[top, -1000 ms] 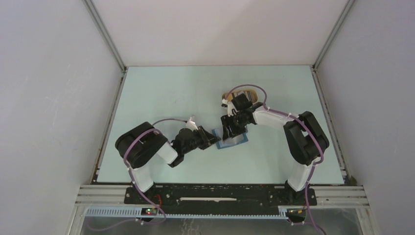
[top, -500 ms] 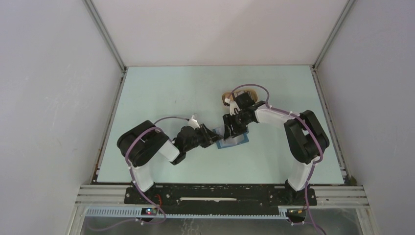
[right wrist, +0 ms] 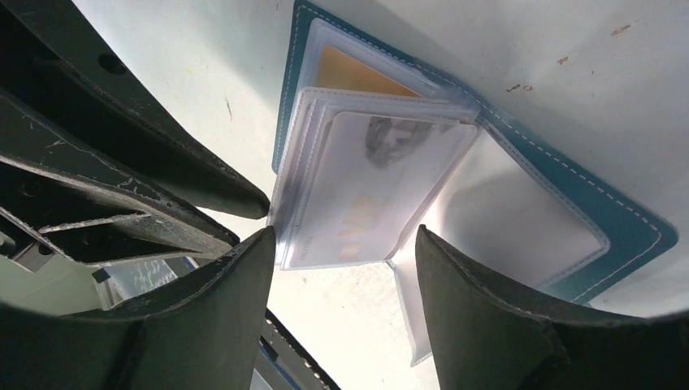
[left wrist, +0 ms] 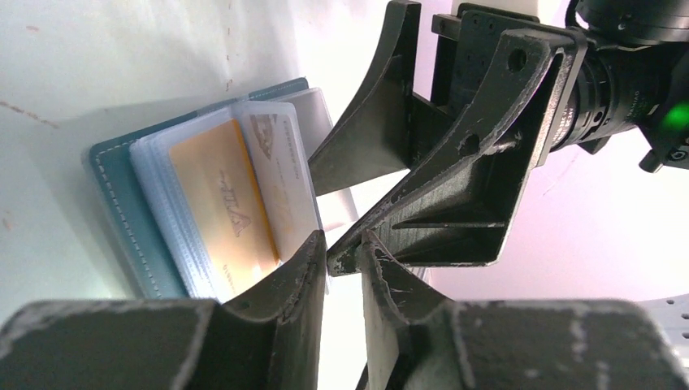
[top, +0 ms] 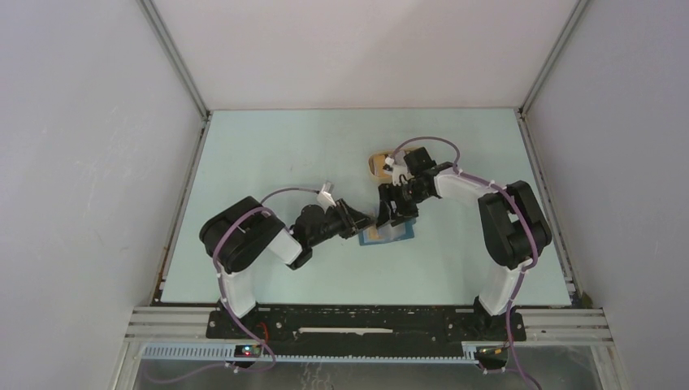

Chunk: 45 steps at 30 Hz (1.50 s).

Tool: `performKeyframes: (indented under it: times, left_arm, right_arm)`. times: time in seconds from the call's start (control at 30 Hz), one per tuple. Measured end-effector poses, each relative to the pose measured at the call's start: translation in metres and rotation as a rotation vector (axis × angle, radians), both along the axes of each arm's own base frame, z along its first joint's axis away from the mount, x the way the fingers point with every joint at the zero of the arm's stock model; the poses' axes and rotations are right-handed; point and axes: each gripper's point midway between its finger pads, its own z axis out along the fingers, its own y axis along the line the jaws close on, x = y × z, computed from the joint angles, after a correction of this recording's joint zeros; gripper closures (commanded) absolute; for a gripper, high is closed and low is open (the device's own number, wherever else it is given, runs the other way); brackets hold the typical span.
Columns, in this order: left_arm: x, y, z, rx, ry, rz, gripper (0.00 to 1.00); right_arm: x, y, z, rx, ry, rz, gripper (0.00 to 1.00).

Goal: Put the credit cards into the card holder
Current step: Turn over the card slot in the card holder.

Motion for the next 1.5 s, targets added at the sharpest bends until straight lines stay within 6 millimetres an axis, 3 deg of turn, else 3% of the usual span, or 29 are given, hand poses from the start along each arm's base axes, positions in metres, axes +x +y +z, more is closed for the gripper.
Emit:
performKeyframes:
  times: [0.4,0.67,0.87,1.03,1.17,1.3,1.4,1.5]
  left_arm:
    - [0.003,-0.007,0.006,-0.052,0.01,-0.029,0.74]
    - [0.012,-0.021,0.024,-0.118,-0.023,-0.057,0.74]
    - [0.019,-0.026,0.01,-0.086,0.014,-0.045,0.75]
    - [0.021,-0.026,-0.003,-0.036,0.028,-0.042,0.72]
    - [0.021,-0.012,-0.01,0.084,-0.008,-0.01,0.6]
    - [0.024,0.011,0.018,0.209,-0.125,0.04,0.47]
    - [0.025,0.024,0.038,0.262,-0.202,0.07,0.43]
    - [0.023,0.03,0.031,0.315,-0.199,0.062,0.4]
  right_arm:
    - [0.001,-0.006,0.004,0.032,-0.005,0.032,0.23]
    - [0.01,-0.023,0.021,0.104,-0.046,0.098,0.22]
    - [0.007,-0.042,0.041,0.223,-0.018,0.103,0.26]
    - [0.006,-0.049,0.057,0.281,-0.058,0.121,0.43]
    - [0.003,-0.044,0.062,0.288,-0.089,0.154,0.53]
    - [-0.005,-0.031,0.059,0.271,-0.098,0.205,0.6]
    - [-0.01,-0.02,0.052,0.225,-0.112,0.244,0.68]
    - [-0.006,-0.018,0.034,0.129,-0.103,0.247,0.76]
